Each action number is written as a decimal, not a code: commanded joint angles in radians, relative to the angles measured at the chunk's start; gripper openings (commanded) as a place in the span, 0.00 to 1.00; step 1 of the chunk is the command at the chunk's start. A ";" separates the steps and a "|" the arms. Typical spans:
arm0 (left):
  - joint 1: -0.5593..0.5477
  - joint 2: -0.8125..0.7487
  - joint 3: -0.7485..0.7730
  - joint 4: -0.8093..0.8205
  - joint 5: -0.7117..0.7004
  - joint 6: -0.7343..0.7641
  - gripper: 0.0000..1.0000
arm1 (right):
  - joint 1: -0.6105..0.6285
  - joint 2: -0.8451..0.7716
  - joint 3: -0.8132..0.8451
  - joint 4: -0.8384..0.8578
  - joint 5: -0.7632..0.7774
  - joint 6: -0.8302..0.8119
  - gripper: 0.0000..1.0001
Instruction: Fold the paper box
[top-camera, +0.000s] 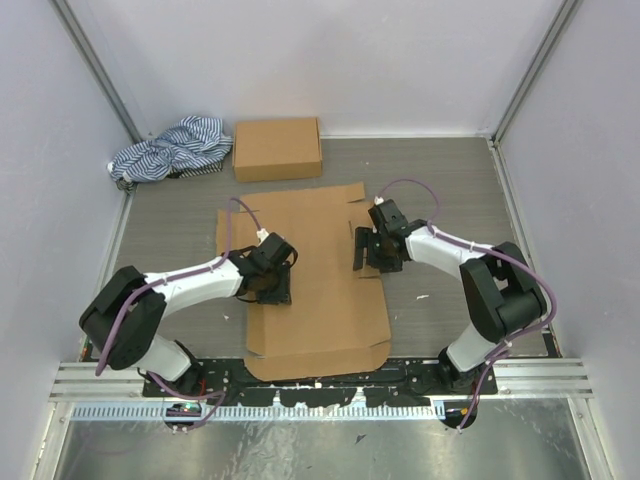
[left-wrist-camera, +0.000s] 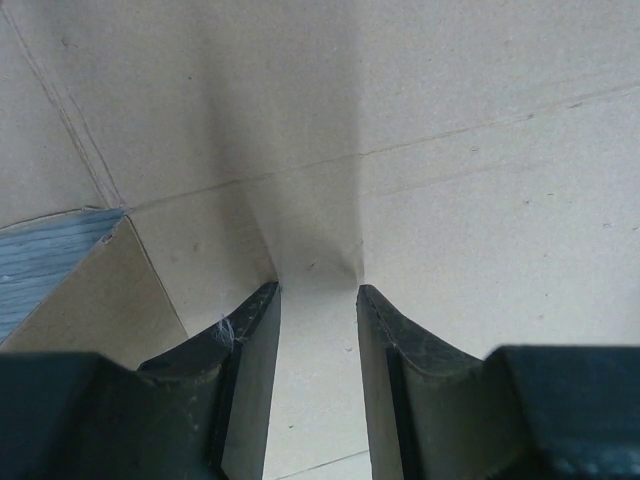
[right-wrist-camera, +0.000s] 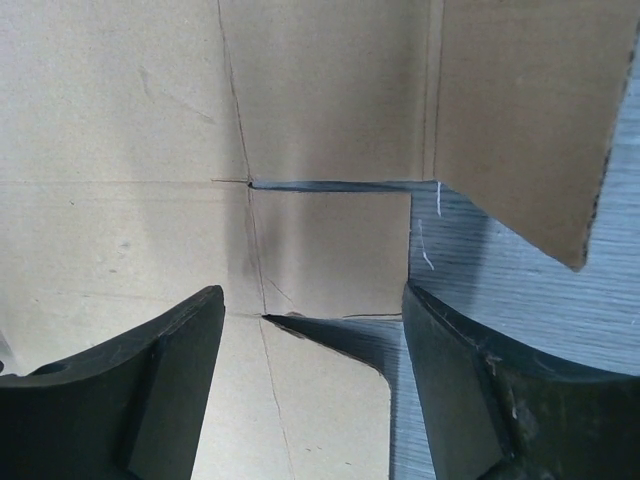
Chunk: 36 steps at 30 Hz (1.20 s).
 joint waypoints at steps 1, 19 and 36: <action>-0.029 0.094 -0.041 0.032 -0.007 -0.016 0.43 | 0.004 0.028 0.007 0.051 -0.072 -0.002 0.76; -0.039 0.105 -0.043 0.027 -0.020 -0.019 0.43 | 0.054 -0.186 0.067 0.062 -0.265 0.055 0.74; -0.039 0.070 -0.069 0.014 -0.034 -0.019 0.43 | -0.019 -0.084 0.086 -0.073 0.112 0.010 0.77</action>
